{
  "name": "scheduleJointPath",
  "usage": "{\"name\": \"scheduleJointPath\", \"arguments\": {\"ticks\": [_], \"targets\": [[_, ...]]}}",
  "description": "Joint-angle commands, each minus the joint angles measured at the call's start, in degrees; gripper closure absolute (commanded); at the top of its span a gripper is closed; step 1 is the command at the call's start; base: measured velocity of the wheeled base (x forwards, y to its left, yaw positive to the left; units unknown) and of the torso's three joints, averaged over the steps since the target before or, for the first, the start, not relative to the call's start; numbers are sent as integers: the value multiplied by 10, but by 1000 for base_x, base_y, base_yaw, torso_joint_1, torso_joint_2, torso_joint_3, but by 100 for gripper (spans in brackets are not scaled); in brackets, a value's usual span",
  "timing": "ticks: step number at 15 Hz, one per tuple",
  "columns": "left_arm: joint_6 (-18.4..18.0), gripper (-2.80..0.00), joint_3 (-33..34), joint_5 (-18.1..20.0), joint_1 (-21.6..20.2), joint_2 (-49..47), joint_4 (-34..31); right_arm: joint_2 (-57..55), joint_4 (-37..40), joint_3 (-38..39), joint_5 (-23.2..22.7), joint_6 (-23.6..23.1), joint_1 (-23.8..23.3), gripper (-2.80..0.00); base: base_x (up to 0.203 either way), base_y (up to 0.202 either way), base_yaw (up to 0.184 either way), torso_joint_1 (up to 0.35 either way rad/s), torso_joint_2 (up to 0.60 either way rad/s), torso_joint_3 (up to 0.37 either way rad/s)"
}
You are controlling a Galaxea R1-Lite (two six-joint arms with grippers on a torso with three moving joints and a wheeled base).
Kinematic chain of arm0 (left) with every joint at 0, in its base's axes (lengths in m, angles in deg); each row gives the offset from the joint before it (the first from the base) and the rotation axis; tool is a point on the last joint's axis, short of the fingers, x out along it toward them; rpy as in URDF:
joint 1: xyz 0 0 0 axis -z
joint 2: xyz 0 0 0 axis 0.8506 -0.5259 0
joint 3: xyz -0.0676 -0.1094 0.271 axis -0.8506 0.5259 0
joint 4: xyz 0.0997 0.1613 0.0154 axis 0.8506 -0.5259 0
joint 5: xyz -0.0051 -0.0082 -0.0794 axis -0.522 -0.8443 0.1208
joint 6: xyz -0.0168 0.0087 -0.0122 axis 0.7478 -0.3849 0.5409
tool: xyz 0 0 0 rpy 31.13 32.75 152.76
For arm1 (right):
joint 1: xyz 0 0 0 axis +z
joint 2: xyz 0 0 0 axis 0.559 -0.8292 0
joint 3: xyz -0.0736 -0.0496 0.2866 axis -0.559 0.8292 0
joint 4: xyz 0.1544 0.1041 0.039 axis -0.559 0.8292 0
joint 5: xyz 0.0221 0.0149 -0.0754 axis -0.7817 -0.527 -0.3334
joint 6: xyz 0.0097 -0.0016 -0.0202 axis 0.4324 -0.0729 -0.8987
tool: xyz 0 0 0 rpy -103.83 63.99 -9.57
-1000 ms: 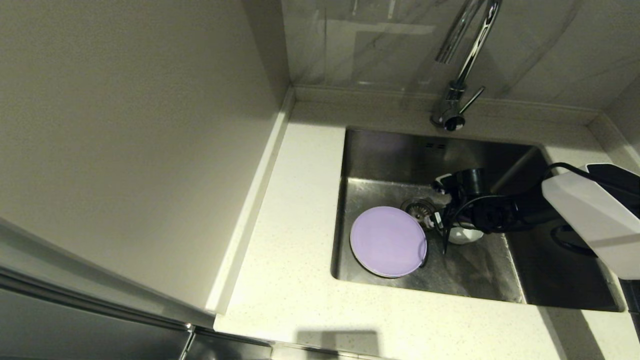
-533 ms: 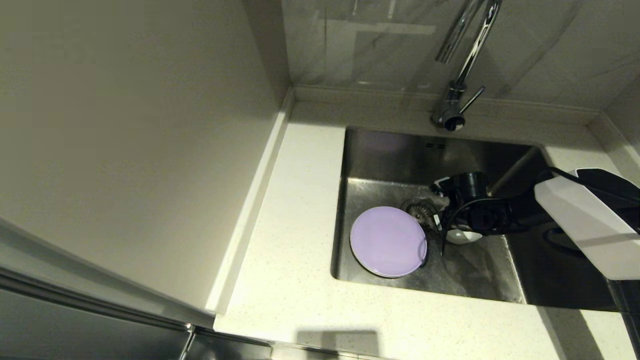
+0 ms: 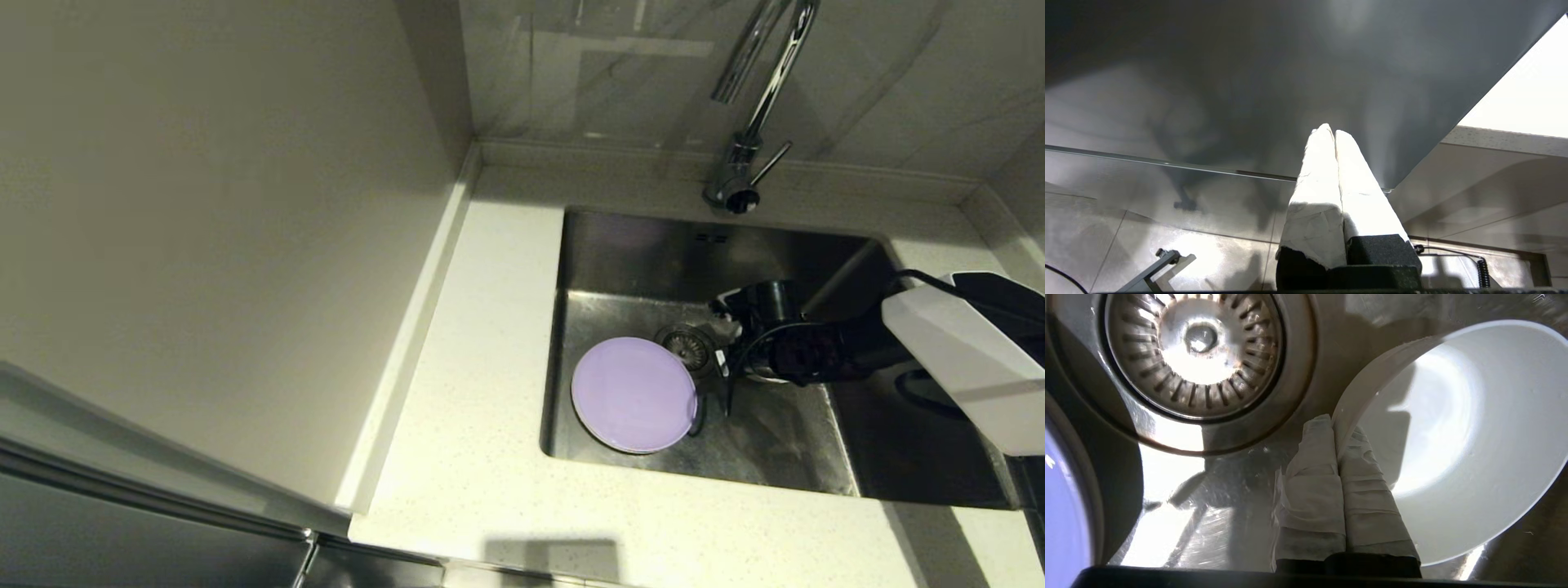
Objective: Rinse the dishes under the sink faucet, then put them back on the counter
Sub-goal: Put a bowl back to the table from the sink
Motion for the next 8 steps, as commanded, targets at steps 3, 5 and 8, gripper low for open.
{"name": "scheduleJointPath", "arguments": {"ticks": [3,5,8], "targets": [[0,0,0,0,0,1,0,72,-2,36,0,15,-2,0,0,0,0,0,0,0],[0,0,0,0,0,1,0,123,-2,74,-8,29,-2,0,0,0,0,0,0,0],[0,0,0,0,0,1,0,233,-2,163,-76,44,-1,0,0,0,0,0,0,0]]}}
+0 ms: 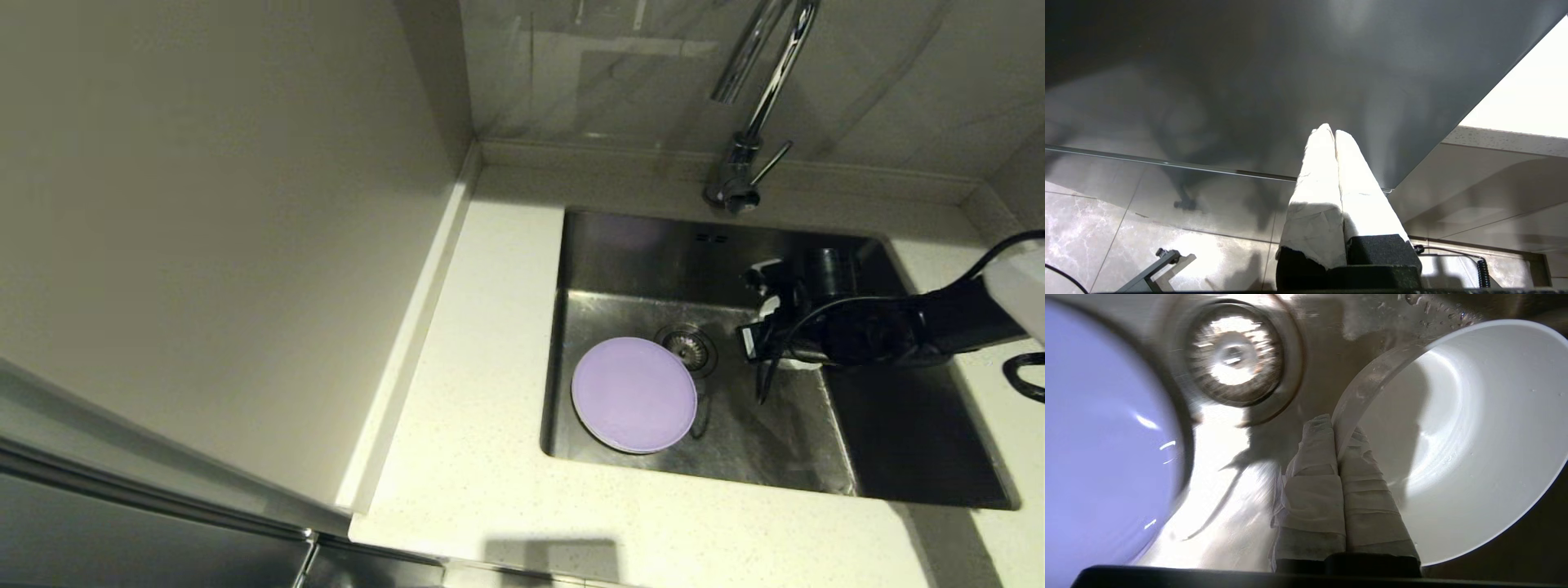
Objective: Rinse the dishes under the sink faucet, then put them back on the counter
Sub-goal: Put a bowl back to the table from the sink
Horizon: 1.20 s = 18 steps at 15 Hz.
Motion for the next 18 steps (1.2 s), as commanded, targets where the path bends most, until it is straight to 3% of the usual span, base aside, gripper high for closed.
{"name": "scheduleJointPath", "arguments": {"ticks": [1,3,5,8,12,13,16,18], "targets": [[0,0,0,0,0,1,0,119,-1,62,-83,15,1,0,0,0,0,0,0,0],[0,0,0,0,0,1,0,193,-1,101,-232,71,3,0,0,0,0,0,0,0],[0,0,0,0,0,1,0,237,-3,110,-346,214,16,0,0,0,0,0,0,0],[0,0,0,0,0,1,0,263,-65,96,-412,465,46,0,0,0,0,0,0,0],[0,0,0,0,0,1,0,266,-237,83,-462,883,59,0,0,0,0,0,0,0],[0,0,0,0,0,1,0,263,-262,97,-468,945,60,0,0,0,0,0,0,0],[0,0,0,0,0,1,0,261,-282,137,-486,951,61,0,0,0,0,0,0,0],[0,0,0,0,0,1,0,261,-281,137,-495,902,57,0,0,0,0,0,0,0]]}}
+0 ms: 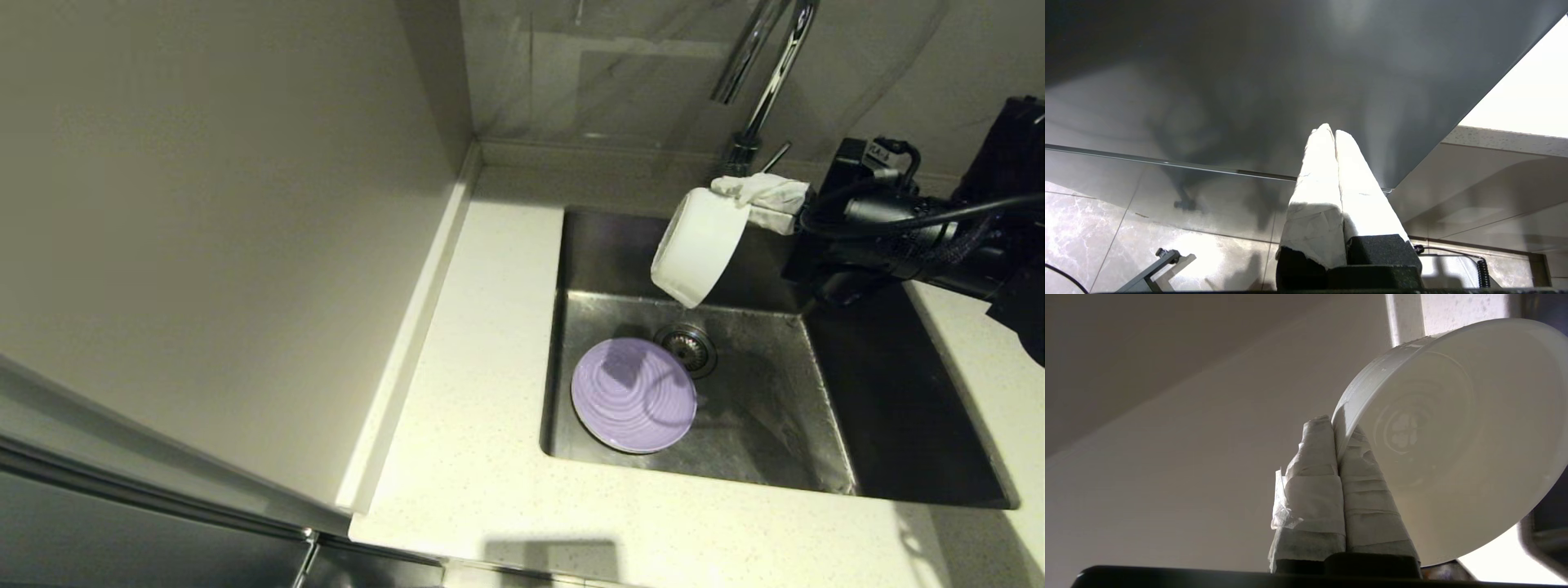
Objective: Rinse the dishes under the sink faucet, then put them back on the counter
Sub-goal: Put a bowl back to the table from the sink
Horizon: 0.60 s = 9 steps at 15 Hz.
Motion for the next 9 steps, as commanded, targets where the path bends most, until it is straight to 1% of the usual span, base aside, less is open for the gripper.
{"name": "scheduleJointPath", "arguments": {"ticks": [1,2,3,4,6,7,8,9], "targets": [[0,0,0,0,0,1,0,1,3,6,-15,-68,-8,0,0,0,0,0,0,0],[0,0,0,0,0,1,0,5,23,10,-31,-139,-22,0,0,0,0,0,0,0],[0,0,0,0,0,1,0,8,57,11,-46,-224,-38,0,0,0,0,0,0,0],[0,0,0,0,0,1,0,11,106,10,-55,-339,-54,0,0,0,0,0,0,0],[0,0,0,0,0,1,0,15,235,0,-54,-604,-92,0,0,0,0,0,0,0],[0,0,0,0,0,1,0,18,330,-11,-33,-735,-115,0,0,0,0,0,0,0],[0,0,0,0,0,1,0,24,427,-24,17,-832,-139,0,0,0,0,0,0,0],[0,0,0,0,0,1,0,31,478,-36,86,-884,-157,0,0,0,0,0,0,0]]}}
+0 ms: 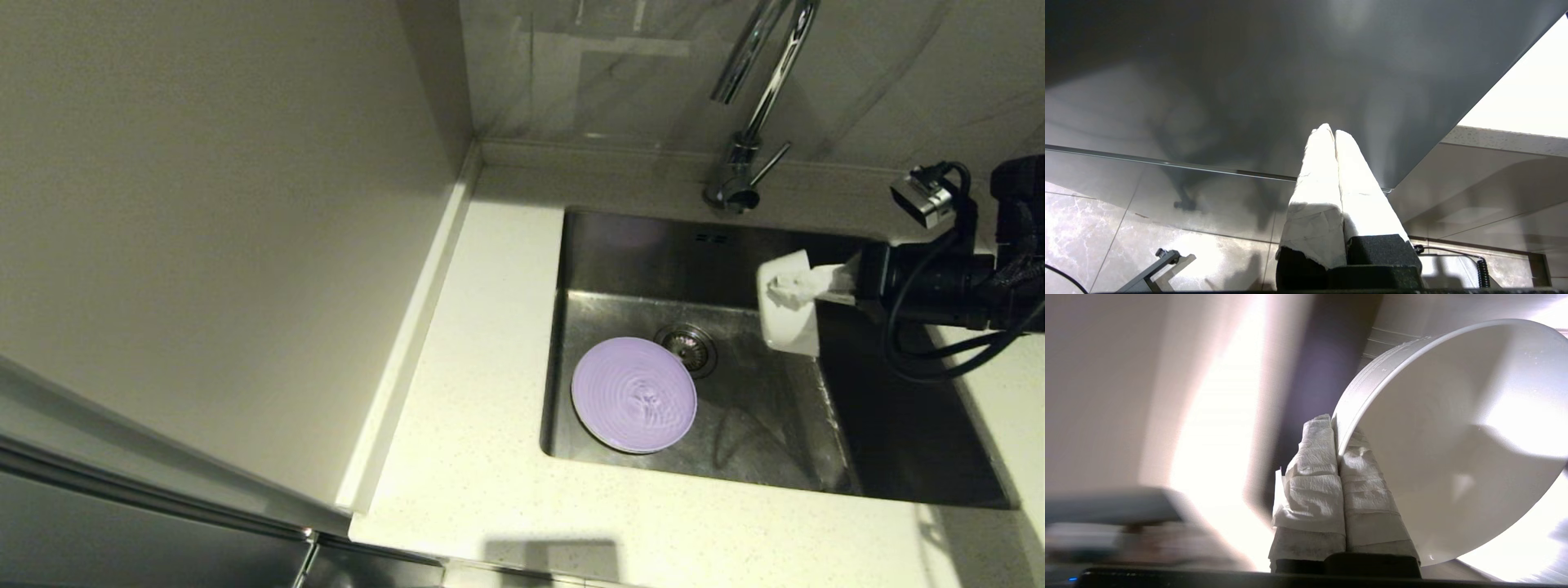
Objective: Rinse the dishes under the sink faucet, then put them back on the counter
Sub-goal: Put a bowl back to the table from the sink
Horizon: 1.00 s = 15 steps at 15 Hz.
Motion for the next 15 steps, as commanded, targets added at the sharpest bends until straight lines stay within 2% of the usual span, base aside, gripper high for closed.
{"name": "scheduleJointPath", "arguments": {"ticks": [1,3,4,5,7,11,15], "targets": [[0,0,0,0,0,1,0,18,125,-28,107,-209,-35,0,0,0,0,0,0,0],[0,0,0,0,0,1,0,21,113,-45,180,-239,-38,0,0,0,0,0,0,0],[0,0,0,0,0,1,0,21,109,-48,240,-271,-39,0,0,0,0,0,0,0],[0,0,0,0,0,1,0,21,107,-48,305,-325,-44,0,0,0,0,0,0,0],[0,0,0,0,0,1,0,18,106,-44,389,-424,-67,0,0,0,0,0,0,0],[0,0,0,0,0,1,0,-35,103,-69,447,-432,-92,0,0,0,0,0,0,0],[0,0,0,0,0,1,0,-92,35,-86,466,-434,-118,0,0,0,0,0,0,0]]}}
